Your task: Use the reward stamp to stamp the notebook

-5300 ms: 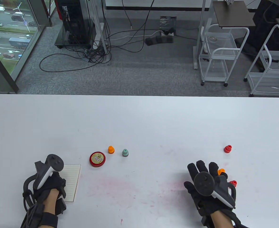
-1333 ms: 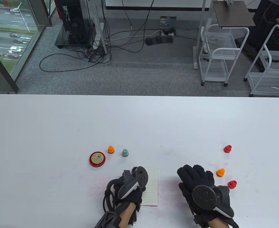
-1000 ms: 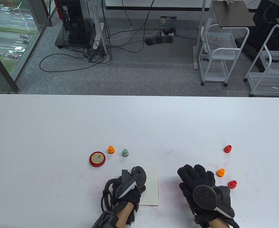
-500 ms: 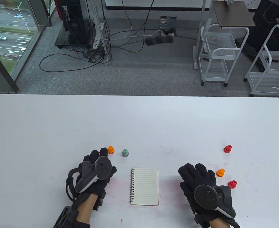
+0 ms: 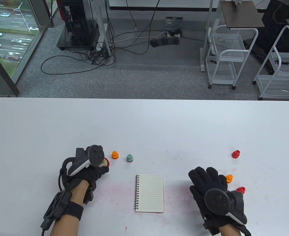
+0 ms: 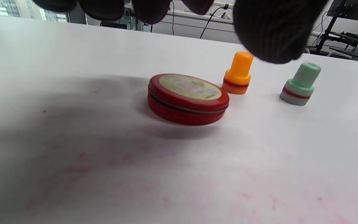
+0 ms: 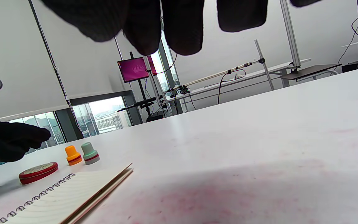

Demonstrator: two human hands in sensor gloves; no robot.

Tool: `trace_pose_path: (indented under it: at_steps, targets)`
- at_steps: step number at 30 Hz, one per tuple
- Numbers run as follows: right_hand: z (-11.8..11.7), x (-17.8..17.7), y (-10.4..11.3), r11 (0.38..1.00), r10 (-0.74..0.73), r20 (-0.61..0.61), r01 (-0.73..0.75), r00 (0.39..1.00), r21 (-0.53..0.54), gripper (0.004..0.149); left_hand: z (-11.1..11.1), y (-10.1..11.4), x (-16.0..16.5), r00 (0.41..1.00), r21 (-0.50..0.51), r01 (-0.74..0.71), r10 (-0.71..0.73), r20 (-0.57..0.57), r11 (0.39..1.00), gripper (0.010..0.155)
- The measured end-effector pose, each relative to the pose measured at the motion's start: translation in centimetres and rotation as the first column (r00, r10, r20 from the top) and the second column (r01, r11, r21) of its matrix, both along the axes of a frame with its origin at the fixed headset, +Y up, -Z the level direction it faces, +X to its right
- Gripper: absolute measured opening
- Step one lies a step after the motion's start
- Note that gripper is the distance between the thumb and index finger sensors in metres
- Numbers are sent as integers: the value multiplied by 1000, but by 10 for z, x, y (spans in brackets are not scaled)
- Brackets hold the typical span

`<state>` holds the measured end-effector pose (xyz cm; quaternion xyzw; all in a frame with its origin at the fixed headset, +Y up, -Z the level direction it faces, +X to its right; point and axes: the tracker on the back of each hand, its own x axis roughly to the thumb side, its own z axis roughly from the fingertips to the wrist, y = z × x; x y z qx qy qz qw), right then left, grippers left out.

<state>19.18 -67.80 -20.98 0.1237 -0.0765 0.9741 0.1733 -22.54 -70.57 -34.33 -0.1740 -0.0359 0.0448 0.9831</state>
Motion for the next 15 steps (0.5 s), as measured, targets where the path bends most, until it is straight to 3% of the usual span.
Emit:
trace_pose_path:
  at_steps: [15]
  targets:
    - [-3, 0, -5, 999, 18, 2, -18, 1000, -40, 55, -15, -30, 19, 994, -94, 90, -83, 74, 991, 87]
